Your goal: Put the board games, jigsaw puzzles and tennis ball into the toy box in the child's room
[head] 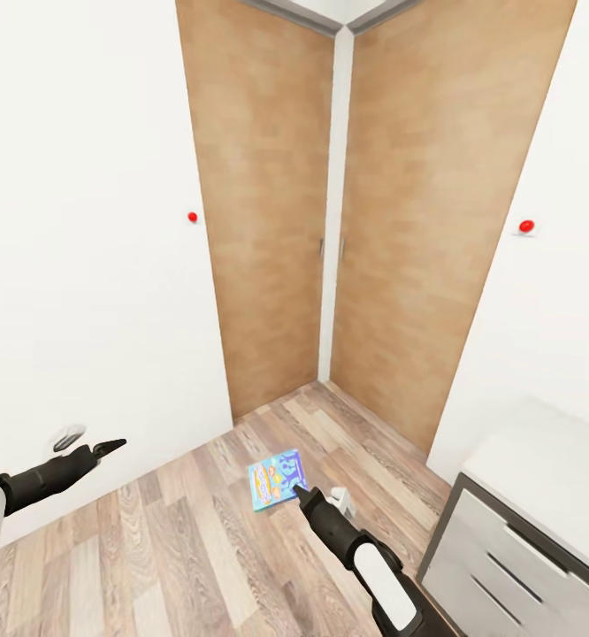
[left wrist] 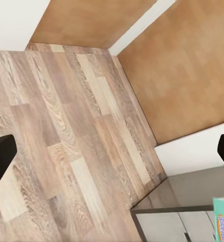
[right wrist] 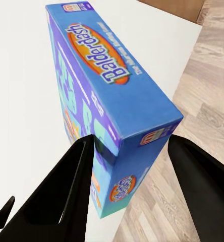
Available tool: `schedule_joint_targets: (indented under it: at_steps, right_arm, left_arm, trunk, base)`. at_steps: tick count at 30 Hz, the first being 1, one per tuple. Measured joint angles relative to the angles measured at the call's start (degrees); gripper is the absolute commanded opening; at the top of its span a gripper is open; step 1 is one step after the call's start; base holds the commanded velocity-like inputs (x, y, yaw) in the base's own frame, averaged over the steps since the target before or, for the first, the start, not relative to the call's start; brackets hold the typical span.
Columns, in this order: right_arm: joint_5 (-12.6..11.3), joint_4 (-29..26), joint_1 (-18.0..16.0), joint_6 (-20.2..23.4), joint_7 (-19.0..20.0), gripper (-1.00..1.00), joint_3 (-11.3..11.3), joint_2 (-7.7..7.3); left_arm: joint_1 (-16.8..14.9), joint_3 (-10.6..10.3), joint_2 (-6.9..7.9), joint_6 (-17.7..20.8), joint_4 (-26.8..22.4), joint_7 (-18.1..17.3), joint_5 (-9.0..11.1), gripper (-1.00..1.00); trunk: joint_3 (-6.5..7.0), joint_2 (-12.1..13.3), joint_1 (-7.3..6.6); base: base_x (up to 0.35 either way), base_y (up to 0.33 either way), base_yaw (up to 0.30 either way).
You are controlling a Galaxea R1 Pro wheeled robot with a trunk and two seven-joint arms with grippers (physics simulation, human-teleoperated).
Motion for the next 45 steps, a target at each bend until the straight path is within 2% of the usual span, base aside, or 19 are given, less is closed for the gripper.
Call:
schedule_joint_targets:
  at_steps: [29,45]
  right_arm:
    - [-0.05,-0.07,0.02,-0.12,0.01,-1.0,0.05,0.03]
    - [-0.05,-0.18,-0.02,-0.09,0.05,-1.0,0.04,-0.08]
  left_arm:
    - [0.0,-0.07,0.0,0.03,0.0,-0.18,0.0,1.0]
    - [0.01,-0.08,0.07,0.02,-0.01,-0.23,0.01,1.0]
  trunk:
    - [-1.62,-0.01,0.0]
    - [-1.81,-0.01,0.0]
  base:
    - [0.0,0.0,-0.173]
    - [0.0,0.0,-0.012]
